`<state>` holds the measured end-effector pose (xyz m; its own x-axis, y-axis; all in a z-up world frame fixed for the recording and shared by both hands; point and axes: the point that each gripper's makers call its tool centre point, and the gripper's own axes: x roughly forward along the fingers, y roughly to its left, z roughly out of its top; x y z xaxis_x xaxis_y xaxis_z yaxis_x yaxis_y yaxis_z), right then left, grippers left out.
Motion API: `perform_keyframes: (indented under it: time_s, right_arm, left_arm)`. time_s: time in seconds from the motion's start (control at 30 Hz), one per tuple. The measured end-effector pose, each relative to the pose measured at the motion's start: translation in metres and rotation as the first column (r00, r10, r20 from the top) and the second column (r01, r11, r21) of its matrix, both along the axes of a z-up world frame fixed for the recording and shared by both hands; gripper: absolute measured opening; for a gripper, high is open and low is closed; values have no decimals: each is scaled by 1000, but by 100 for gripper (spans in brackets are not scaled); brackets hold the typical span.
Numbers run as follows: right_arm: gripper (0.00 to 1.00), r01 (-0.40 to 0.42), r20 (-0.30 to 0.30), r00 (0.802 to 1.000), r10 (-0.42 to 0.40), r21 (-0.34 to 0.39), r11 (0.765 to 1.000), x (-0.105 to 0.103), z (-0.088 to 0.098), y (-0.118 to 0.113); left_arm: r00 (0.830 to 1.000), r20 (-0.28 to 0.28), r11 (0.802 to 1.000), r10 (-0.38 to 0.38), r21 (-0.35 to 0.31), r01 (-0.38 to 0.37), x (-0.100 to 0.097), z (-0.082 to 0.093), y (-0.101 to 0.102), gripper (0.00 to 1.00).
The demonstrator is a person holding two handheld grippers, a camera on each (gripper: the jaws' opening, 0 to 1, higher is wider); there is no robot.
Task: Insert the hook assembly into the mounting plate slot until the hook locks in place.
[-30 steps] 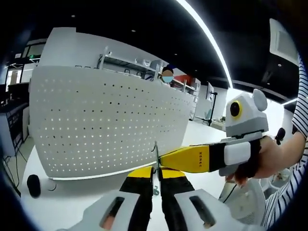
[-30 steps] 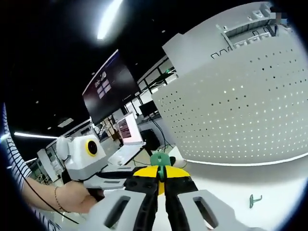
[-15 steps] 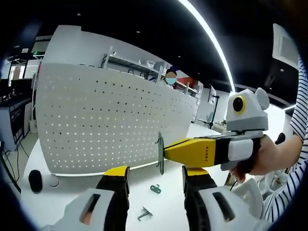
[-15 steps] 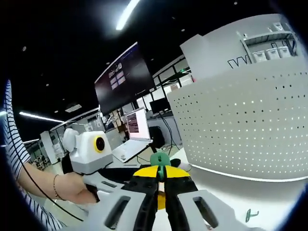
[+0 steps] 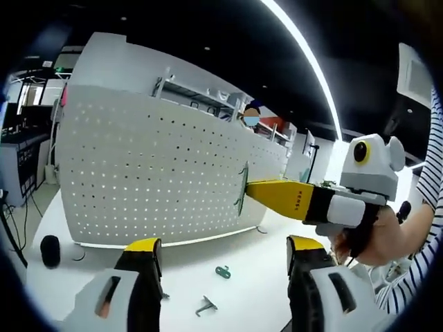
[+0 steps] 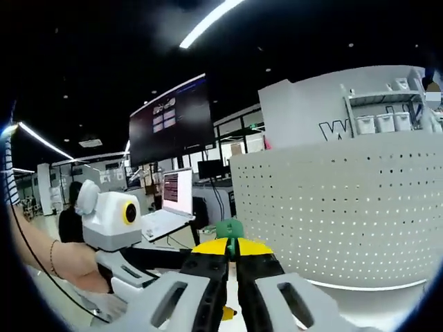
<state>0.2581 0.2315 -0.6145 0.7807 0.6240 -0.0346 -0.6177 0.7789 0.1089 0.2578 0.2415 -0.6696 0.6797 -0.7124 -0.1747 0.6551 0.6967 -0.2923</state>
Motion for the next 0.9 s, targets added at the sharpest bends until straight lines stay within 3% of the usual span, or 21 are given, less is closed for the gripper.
perform_keyframes:
  time_s: [0.33,0.8,0.9]
  right_arm:
    - [0,102,33,994,-102,-6,995,17,2,-12]
    - [0,300,95,950,-297,-19,954,53,4,-45]
    - [0,328,94,941,-325,-15,945,60,4,-52]
  left_arm:
    - [1000,3,1000,19,-9,-19,-2,-2,4,87]
    - [999,-26,999,45,-11,-45,-5,-13,8,98]
    - [999,1,998,52,-21,-52,-5,-10,10,98]
